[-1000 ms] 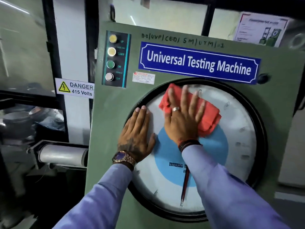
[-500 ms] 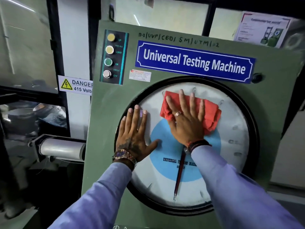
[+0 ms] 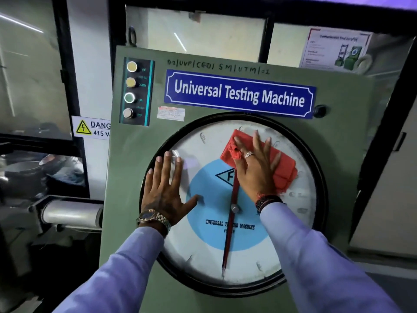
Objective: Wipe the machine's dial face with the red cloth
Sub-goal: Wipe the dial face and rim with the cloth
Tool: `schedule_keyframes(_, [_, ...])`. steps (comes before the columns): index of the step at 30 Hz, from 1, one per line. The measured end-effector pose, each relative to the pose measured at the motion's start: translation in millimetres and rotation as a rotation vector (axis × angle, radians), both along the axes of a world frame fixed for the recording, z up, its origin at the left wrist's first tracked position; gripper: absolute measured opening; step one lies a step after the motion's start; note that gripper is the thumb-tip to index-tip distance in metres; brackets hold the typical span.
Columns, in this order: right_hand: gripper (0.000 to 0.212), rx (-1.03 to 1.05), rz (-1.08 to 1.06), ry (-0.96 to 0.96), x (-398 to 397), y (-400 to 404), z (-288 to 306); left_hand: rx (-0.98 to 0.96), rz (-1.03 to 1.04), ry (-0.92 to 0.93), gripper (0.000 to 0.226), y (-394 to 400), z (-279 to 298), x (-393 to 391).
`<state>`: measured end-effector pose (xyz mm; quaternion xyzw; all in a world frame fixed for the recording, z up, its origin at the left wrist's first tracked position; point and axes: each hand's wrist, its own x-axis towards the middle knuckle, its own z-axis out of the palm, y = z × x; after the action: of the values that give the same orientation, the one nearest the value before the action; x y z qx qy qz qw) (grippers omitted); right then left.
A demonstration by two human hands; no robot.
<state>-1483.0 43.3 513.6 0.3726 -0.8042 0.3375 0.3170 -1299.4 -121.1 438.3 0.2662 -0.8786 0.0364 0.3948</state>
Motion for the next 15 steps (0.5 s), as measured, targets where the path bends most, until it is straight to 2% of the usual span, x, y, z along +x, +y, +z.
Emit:
schedule_keyframes(3, [0.031, -0.147, 0.089, -0.032, 8, 13, 15, 0.03, 0.031, -0.049, 0.12, 6, 6, 4])
schedule_keyframes(6, [0.019, -0.288, 0.009, 0.025, 19, 30, 37, 0.046, 0.064, -0.108, 0.118, 11, 11, 7])
schedule_keyframes(8, [0.024, -0.227, -0.108, -0.049, 19, 49, 61, 0.058, 0.067, -0.127, 0.113, 16, 19, 9])
schedule_keyframes(10, [0.04, -0.172, -0.157, -0.292, 8, 71, 82, 0.082, 0.057, -0.083, 0.103, 24, 30, 11])
schedule_keyframes(12, [0.052, -0.235, -0.213, -0.471, -5, 94, 96, 0.115, 0.051, -0.002, 0.097, 31, 41, 13])
schedule_keyframes(15, [0.049, -0.352, -0.323, -0.526, -13, 106, 110, 0.13, 0.044, 0.089, 0.089, 38, 52, 15])
